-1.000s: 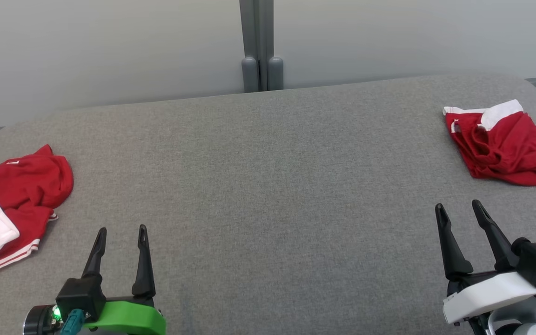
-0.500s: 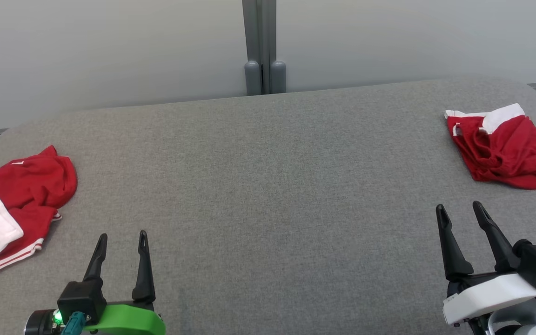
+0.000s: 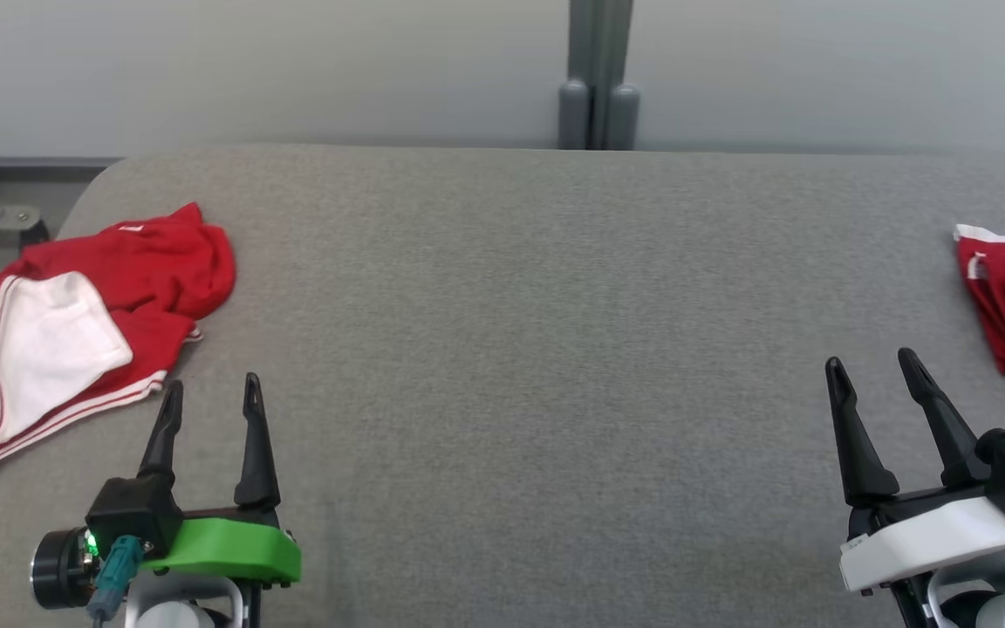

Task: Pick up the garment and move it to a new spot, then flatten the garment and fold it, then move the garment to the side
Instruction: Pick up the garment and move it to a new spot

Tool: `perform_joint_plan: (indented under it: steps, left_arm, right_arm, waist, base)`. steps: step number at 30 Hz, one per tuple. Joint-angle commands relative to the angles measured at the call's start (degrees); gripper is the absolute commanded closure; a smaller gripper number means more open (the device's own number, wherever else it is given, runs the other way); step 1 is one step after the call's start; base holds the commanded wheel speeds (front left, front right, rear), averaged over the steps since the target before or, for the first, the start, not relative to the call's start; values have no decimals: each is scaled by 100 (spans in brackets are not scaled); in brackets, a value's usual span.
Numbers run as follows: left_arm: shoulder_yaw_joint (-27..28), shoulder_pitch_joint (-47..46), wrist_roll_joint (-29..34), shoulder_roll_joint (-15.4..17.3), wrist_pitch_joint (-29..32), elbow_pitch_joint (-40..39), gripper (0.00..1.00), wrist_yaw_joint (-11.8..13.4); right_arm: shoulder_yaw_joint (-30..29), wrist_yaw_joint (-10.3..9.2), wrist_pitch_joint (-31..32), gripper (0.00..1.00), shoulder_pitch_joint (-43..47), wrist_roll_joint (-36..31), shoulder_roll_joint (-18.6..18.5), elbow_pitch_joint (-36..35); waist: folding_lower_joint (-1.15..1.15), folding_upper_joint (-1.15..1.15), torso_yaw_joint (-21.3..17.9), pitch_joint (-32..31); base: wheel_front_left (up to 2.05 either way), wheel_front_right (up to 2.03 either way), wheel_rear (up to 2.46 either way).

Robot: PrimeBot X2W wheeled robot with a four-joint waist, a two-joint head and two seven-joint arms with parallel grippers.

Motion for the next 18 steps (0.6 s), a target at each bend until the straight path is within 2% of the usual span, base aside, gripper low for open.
perform_joint_plan:
  steps: [1,4,9,18]
  left_arm:
    - [61,-131,47,-4,-45,25,0,-7]
    - [166,-202,81,-63,-41,48,0,-17]
    - [429,-100,128,-197,-40,-16,0,-43]
    - [763,-273,292,-472,-41,30,0,-192]
  right_arm:
    - [2,-4,56,0,-109,-37,-56,-65]
    - [68,-4,133,0,-166,-27,-102,-124]
    - [207,-4,223,0,-323,-11,-231,-164]
    - [225,-4,394,0,-569,-52,-380,-366]
  waist:
    - [0,0,765,238]
    - [0,0,1128,289]
    - [0,0,1520,348]
    - [0,0,1752,746]
  base:
    - [0,0,0]
    - [0,0,0]
    - [0,0,0]
    - [0,0,0]
